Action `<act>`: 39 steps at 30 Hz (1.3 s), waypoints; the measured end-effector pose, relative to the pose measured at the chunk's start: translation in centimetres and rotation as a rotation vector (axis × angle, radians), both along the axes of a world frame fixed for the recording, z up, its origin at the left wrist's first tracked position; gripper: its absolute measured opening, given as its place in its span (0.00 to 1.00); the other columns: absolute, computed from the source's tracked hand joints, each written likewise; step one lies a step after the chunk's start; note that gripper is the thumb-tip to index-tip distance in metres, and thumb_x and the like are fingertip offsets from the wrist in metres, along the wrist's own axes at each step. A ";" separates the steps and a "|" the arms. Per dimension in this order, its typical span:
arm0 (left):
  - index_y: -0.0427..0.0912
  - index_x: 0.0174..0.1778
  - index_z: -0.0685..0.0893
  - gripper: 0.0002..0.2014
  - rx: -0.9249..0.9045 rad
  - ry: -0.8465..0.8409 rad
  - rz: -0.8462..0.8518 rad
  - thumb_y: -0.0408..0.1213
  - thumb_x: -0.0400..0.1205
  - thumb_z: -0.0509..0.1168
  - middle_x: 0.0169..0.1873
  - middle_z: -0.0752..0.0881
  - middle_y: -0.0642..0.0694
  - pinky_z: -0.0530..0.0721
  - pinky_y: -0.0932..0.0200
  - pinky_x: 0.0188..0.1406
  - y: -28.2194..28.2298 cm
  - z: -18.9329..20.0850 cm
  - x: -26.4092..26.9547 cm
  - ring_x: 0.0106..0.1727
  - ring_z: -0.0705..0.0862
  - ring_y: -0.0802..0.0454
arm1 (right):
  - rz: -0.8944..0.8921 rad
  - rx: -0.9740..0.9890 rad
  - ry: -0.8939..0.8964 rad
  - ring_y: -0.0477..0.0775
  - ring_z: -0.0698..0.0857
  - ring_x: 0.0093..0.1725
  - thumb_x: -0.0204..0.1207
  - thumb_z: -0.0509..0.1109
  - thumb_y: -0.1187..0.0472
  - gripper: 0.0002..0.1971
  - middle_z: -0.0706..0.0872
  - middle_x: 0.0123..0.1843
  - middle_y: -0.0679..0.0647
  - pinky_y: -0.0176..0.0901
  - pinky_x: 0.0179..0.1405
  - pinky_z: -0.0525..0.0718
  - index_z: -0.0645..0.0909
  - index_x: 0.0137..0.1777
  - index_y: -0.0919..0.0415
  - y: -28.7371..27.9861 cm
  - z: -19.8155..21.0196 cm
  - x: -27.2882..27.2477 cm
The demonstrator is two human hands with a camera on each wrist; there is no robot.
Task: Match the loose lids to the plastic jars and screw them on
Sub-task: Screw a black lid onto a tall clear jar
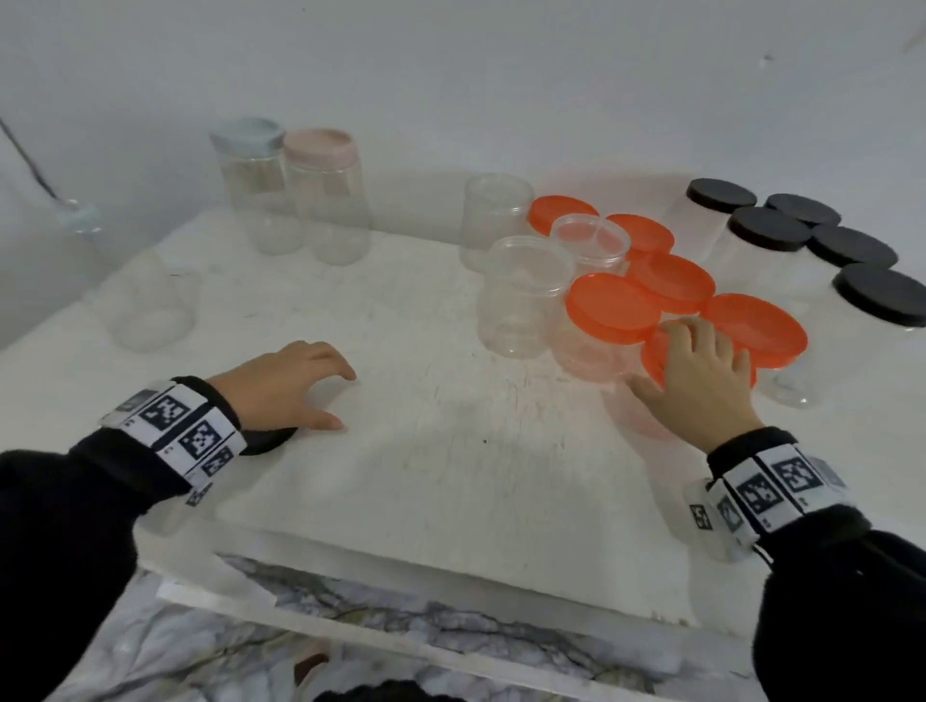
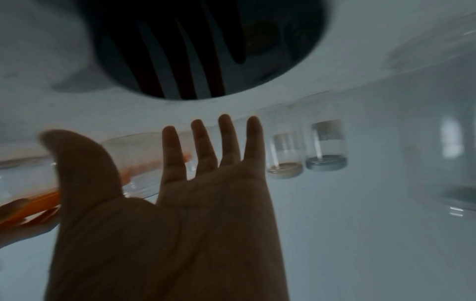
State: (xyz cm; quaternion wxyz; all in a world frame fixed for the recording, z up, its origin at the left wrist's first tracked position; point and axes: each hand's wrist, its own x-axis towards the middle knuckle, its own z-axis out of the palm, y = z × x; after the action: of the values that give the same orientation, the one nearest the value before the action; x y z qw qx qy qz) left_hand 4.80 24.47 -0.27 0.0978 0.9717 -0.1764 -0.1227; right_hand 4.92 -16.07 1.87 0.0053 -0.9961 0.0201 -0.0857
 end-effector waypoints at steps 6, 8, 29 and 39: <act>0.55 0.78 0.57 0.43 0.172 0.204 0.102 0.55 0.71 0.73 0.78 0.54 0.51 0.63 0.51 0.75 3.6 -0.2 -1.9 0.77 0.56 0.46 | 0.175 -0.113 0.068 0.63 0.53 0.82 0.78 0.64 0.47 0.35 0.53 0.83 0.59 0.69 0.77 0.51 0.55 0.81 0.57 2.6 0.0 1.4; 0.55 0.79 0.55 0.44 0.160 0.206 0.118 0.52 0.71 0.74 0.78 0.55 0.51 0.65 0.51 0.74 4.0 -0.4 -2.4 0.76 0.58 0.46 | 0.177 -0.088 0.067 0.63 0.58 0.80 0.78 0.65 0.48 0.33 0.59 0.81 0.60 0.69 0.76 0.55 0.60 0.78 0.60 3.3 0.2 1.6; 0.64 0.69 0.68 0.42 -0.453 -0.208 0.555 0.69 0.56 0.64 0.64 0.70 0.59 0.71 0.57 0.67 13.0 3.1 -7.5 0.65 0.70 0.57 | 0.962 0.255 0.004 0.53 0.74 0.66 0.78 0.67 0.56 0.17 0.74 0.68 0.51 0.40 0.55 0.75 0.76 0.65 0.60 25.1 7.0 4.0; 0.58 0.72 0.70 0.39 -0.538 -0.366 0.680 0.59 0.64 0.73 0.64 0.71 0.58 0.78 0.52 0.65 21.2 4.2 -8.9 0.65 0.72 0.56 | 1.134 0.234 0.032 0.56 0.67 0.72 0.76 0.69 0.54 0.28 0.64 0.77 0.54 0.49 0.64 0.74 0.67 0.74 0.59 41.4 7.9 6.3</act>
State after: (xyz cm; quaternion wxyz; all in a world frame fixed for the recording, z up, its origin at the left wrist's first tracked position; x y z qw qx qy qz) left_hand -4.15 45.64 3.96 0.3481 0.9202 0.1120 0.1399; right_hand 11.25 25.33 9.76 0.1600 -0.8451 -0.5075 -0.0515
